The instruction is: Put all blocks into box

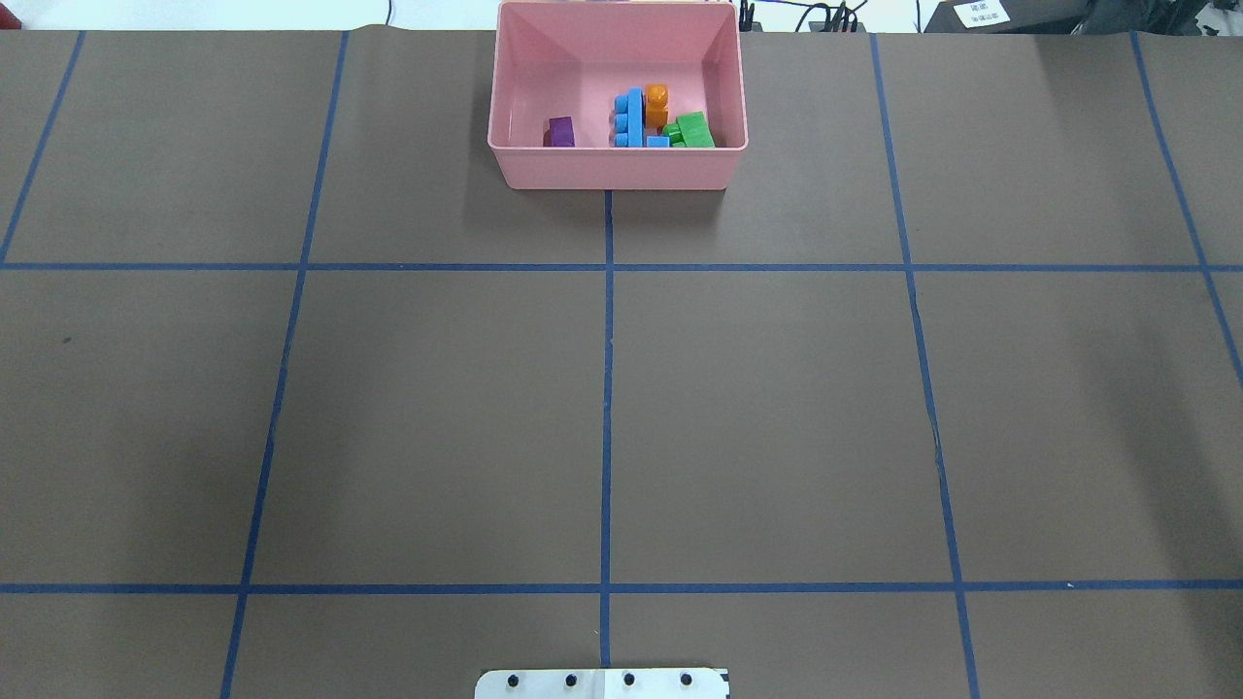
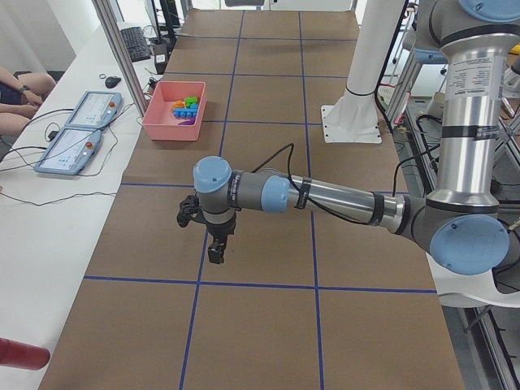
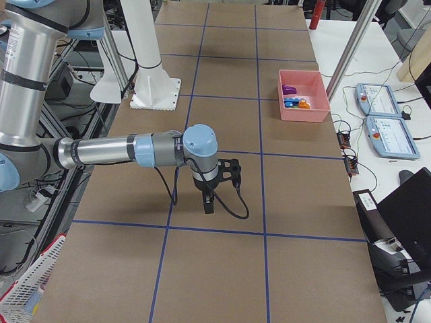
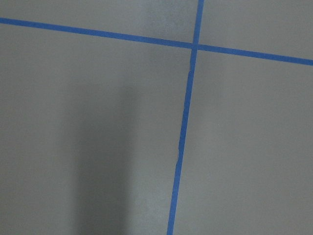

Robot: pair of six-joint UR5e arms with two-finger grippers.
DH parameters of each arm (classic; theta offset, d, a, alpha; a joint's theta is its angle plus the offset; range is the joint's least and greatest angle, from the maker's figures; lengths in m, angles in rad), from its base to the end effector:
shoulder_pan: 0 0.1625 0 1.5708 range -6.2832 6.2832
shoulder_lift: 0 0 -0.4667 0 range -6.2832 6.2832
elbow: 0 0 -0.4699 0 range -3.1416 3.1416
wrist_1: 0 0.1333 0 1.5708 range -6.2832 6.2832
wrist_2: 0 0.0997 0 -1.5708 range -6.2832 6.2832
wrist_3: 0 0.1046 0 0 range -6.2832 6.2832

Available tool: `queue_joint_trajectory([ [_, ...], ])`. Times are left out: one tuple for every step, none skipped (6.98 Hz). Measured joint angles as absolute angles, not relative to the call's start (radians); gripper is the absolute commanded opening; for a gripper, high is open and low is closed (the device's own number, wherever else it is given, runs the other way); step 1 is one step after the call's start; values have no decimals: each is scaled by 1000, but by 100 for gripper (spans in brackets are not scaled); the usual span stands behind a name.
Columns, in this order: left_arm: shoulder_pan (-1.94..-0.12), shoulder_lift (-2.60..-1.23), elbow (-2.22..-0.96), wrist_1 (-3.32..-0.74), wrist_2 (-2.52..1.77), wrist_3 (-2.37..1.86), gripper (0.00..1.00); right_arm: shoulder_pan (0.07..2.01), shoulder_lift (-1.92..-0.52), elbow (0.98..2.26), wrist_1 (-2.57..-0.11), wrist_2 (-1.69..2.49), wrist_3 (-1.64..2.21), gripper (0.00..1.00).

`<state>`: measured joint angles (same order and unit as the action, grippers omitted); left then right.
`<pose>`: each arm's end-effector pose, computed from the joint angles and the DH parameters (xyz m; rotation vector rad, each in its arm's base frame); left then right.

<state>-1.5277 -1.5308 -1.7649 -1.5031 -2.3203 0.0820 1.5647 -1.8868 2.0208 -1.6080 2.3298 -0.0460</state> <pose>-0.0382 -0.5538 0.6244 0.0970 0.7480 0.1515 0.0587 -0.4276 0.6092 0.1072 -0.7566 -0.0863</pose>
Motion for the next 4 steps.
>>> queue_joint_trajectory([
  [-1547, -1506, -1767, -1508, -2340, 84, 100, 1565, -1887, 2022, -1608, 2329, -46, 100],
  [-1555, -1496, -1769, -1509, -2349, 81, 100, 1565, -1887, 2023, -1608, 2329, -46, 100],
  [-1559, -1493, -1770, -1511, -2352, 81, 100, 1565, -1887, 2023, -1608, 2329, -46, 100],
  [-1561, -1492, -1772, -1525, -2352, 85, 100, 1565, -1887, 2025, -1608, 2329, -46, 100],
])
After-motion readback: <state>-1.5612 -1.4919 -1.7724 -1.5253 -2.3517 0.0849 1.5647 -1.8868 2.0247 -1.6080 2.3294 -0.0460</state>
